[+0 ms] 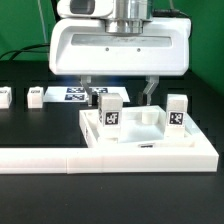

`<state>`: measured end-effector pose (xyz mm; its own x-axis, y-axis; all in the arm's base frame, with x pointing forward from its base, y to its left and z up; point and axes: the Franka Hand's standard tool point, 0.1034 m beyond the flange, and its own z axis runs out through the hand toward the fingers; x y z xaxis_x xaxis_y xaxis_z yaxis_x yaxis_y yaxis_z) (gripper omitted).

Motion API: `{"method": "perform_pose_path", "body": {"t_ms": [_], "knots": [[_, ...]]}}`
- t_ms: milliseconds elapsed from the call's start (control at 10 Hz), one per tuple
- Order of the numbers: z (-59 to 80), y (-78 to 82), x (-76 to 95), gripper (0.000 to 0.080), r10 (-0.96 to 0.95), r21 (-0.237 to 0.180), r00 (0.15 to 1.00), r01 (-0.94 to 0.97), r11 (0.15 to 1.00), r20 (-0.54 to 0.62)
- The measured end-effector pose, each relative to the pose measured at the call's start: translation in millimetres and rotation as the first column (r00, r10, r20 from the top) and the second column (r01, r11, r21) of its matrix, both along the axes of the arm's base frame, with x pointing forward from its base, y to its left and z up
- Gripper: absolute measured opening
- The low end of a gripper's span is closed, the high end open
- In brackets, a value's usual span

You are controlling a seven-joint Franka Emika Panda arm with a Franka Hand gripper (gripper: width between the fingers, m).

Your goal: Assemble square table

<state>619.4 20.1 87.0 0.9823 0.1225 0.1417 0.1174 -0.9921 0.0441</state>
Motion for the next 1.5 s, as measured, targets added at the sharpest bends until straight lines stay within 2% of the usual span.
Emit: {"method": "perform_pose_path", "body": {"t_ms": [500, 900, 1100, 1500], "knots": [[2.4, -19.4, 0.8, 0.0649, -0.016, -0.001, 1.0, 0.016, 1.0, 0.005], [0.3, -17.1, 1.2, 0.0623, -0.038, 0.002, 0.999, 0.038, 0.999, 0.009], [0.3, -17.7, 1.2, 0.0291, -0.065, 0.006, 0.998, 0.065, 0.998, 0.01], [0.3, -17.4, 1.2, 0.0291, -0.287, 0.044, 0.958, 0.286, 0.957, 0.01]]}}
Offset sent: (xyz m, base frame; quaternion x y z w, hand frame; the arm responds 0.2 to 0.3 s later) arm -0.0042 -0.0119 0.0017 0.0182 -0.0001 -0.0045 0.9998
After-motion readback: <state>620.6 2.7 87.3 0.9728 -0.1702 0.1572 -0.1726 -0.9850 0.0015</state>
